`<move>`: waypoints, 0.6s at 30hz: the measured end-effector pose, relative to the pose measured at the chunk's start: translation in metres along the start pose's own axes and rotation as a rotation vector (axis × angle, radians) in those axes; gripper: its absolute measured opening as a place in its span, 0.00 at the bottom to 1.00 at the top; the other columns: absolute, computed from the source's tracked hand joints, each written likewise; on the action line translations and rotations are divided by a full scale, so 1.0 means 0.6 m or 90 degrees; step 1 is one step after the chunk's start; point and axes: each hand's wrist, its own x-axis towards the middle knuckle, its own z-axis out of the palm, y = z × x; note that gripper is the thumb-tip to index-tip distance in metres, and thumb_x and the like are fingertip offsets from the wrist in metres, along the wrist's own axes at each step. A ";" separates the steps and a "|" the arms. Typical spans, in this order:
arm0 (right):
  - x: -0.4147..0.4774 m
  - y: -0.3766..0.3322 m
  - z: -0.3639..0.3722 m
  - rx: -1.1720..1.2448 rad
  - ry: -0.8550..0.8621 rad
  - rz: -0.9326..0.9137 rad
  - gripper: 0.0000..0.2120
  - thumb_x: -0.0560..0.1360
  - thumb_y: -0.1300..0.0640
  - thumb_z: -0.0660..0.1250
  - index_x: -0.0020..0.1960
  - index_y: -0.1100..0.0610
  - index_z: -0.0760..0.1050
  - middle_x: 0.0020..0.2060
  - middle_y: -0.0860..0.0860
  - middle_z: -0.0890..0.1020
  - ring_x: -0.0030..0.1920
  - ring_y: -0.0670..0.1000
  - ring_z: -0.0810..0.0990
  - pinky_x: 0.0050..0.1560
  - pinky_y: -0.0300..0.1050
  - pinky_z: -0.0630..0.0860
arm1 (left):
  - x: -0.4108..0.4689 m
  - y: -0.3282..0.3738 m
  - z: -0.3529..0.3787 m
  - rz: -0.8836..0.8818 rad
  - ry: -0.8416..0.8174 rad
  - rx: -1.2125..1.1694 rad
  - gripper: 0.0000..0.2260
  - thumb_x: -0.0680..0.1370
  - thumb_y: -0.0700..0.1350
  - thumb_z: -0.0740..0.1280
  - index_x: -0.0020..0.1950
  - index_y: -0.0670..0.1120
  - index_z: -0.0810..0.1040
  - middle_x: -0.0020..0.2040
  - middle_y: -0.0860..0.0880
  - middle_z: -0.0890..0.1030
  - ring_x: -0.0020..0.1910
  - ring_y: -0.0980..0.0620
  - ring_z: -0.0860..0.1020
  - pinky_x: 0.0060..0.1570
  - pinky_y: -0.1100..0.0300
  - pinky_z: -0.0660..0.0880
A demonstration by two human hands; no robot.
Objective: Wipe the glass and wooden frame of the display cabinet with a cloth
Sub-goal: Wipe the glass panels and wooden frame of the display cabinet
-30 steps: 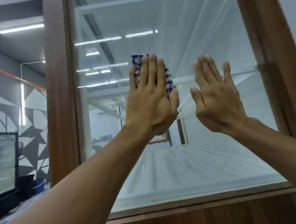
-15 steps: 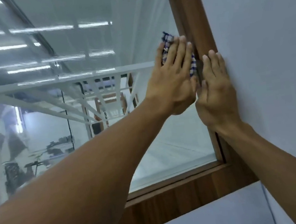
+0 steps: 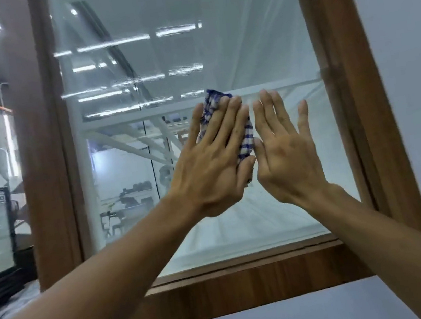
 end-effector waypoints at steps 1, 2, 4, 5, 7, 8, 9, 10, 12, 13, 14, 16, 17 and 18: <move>0.004 -0.018 0.007 -0.006 -0.002 0.001 0.29 0.84 0.51 0.45 0.82 0.61 0.49 0.82 0.57 0.51 0.83 0.54 0.46 0.79 0.69 0.41 | -0.016 -0.017 -0.004 -0.011 -0.002 0.007 0.33 0.85 0.57 0.46 0.84 0.39 0.47 0.85 0.41 0.48 0.84 0.45 0.44 0.81 0.40 0.40; 0.009 -0.035 0.012 -0.008 -0.006 -0.007 0.29 0.84 0.50 0.45 0.82 0.61 0.49 0.82 0.57 0.50 0.83 0.54 0.45 0.79 0.69 0.41 | -0.030 -0.033 -0.007 -0.021 -0.005 0.015 0.33 0.85 0.57 0.46 0.84 0.39 0.47 0.85 0.41 0.48 0.84 0.45 0.44 0.81 0.40 0.41; 0.018 -0.073 0.021 -0.004 -0.016 -0.044 0.29 0.84 0.50 0.44 0.82 0.61 0.49 0.82 0.57 0.51 0.83 0.55 0.46 0.78 0.70 0.42 | -0.054 -0.061 -0.013 -0.036 -0.003 0.028 0.33 0.85 0.57 0.46 0.84 0.39 0.48 0.85 0.40 0.48 0.84 0.44 0.44 0.82 0.40 0.42; 0.021 -0.090 0.026 -0.005 -0.018 -0.059 0.29 0.83 0.51 0.44 0.82 0.61 0.50 0.82 0.58 0.51 0.83 0.56 0.46 0.78 0.71 0.43 | -0.065 -0.073 -0.015 -0.043 0.000 0.029 0.33 0.85 0.57 0.47 0.84 0.39 0.48 0.85 0.40 0.48 0.84 0.44 0.45 0.81 0.39 0.43; 0.028 -0.118 0.033 -0.011 -0.020 -0.068 0.30 0.82 0.51 0.44 0.82 0.62 0.51 0.82 0.58 0.52 0.83 0.56 0.47 0.77 0.73 0.45 | -0.085 -0.093 -0.017 -0.062 0.002 0.032 0.33 0.84 0.57 0.48 0.84 0.38 0.48 0.85 0.40 0.48 0.84 0.44 0.45 0.81 0.39 0.44; 0.032 -0.127 0.036 -0.013 -0.022 -0.063 0.31 0.82 0.51 0.44 0.82 0.62 0.50 0.82 0.59 0.51 0.83 0.57 0.46 0.77 0.73 0.44 | -0.095 -0.103 -0.018 -0.073 -0.002 0.036 0.33 0.84 0.57 0.48 0.84 0.39 0.48 0.85 0.40 0.48 0.84 0.44 0.45 0.81 0.39 0.44; 0.034 -0.133 0.039 -0.014 -0.024 -0.059 0.31 0.81 0.52 0.45 0.82 0.62 0.50 0.82 0.59 0.51 0.83 0.57 0.46 0.77 0.74 0.43 | -0.104 -0.114 -0.020 -0.085 -0.007 0.041 0.34 0.84 0.58 0.48 0.84 0.39 0.47 0.85 0.40 0.47 0.84 0.44 0.44 0.81 0.39 0.43; 0.037 -0.137 0.042 -0.018 -0.025 -0.061 0.31 0.81 0.53 0.47 0.82 0.62 0.49 0.82 0.59 0.50 0.83 0.56 0.46 0.77 0.74 0.43 | -0.112 -0.126 -0.023 -0.096 -0.010 0.047 0.34 0.84 0.58 0.47 0.84 0.39 0.46 0.85 0.41 0.46 0.84 0.44 0.44 0.81 0.39 0.42; 0.039 -0.143 0.048 -0.020 -0.021 -0.077 0.33 0.80 0.56 0.53 0.82 0.62 0.48 0.82 0.58 0.50 0.83 0.56 0.45 0.76 0.75 0.44 | -0.125 -0.147 -0.030 -0.117 -0.015 0.057 0.34 0.84 0.59 0.47 0.84 0.39 0.46 0.85 0.41 0.45 0.84 0.45 0.44 0.81 0.40 0.39; 0.040 -0.145 0.050 -0.016 -0.020 -0.085 0.33 0.80 0.58 0.55 0.82 0.62 0.48 0.82 0.58 0.50 0.83 0.56 0.45 0.76 0.75 0.44 | -0.131 -0.156 -0.033 -0.131 -0.020 0.058 0.34 0.84 0.59 0.46 0.84 0.39 0.45 0.85 0.42 0.45 0.84 0.45 0.43 0.81 0.40 0.37; 0.041 -0.148 0.051 -0.013 -0.021 -0.090 0.34 0.79 0.59 0.57 0.82 0.62 0.48 0.82 0.58 0.50 0.83 0.56 0.45 0.76 0.75 0.45 | -0.138 -0.166 -0.037 -0.149 -0.027 0.058 0.35 0.84 0.60 0.46 0.84 0.40 0.44 0.85 0.42 0.44 0.84 0.46 0.42 0.81 0.41 0.36; 0.040 -0.151 0.052 -0.012 -0.025 -0.097 0.34 0.80 0.58 0.57 0.82 0.61 0.48 0.82 0.57 0.49 0.83 0.55 0.45 0.76 0.75 0.45 | -0.156 -0.185 -0.042 -0.187 -0.034 0.065 0.35 0.84 0.60 0.44 0.84 0.40 0.43 0.85 0.42 0.43 0.84 0.46 0.41 0.80 0.42 0.35; 0.038 -0.150 0.051 -0.010 -0.027 -0.099 0.32 0.81 0.57 0.55 0.82 0.60 0.48 0.82 0.57 0.49 0.83 0.55 0.44 0.76 0.74 0.44 | -0.168 -0.192 -0.044 -0.207 -0.031 0.069 0.35 0.84 0.60 0.44 0.84 0.40 0.43 0.85 0.42 0.43 0.84 0.47 0.41 0.80 0.42 0.35; 0.034 -0.148 0.050 -0.006 -0.029 -0.102 0.31 0.82 0.55 0.53 0.83 0.60 0.49 0.82 0.56 0.49 0.83 0.55 0.44 0.77 0.73 0.44 | -0.180 -0.195 -0.046 -0.230 -0.026 0.071 0.34 0.84 0.60 0.44 0.84 0.40 0.43 0.85 0.42 0.43 0.84 0.47 0.41 0.80 0.42 0.35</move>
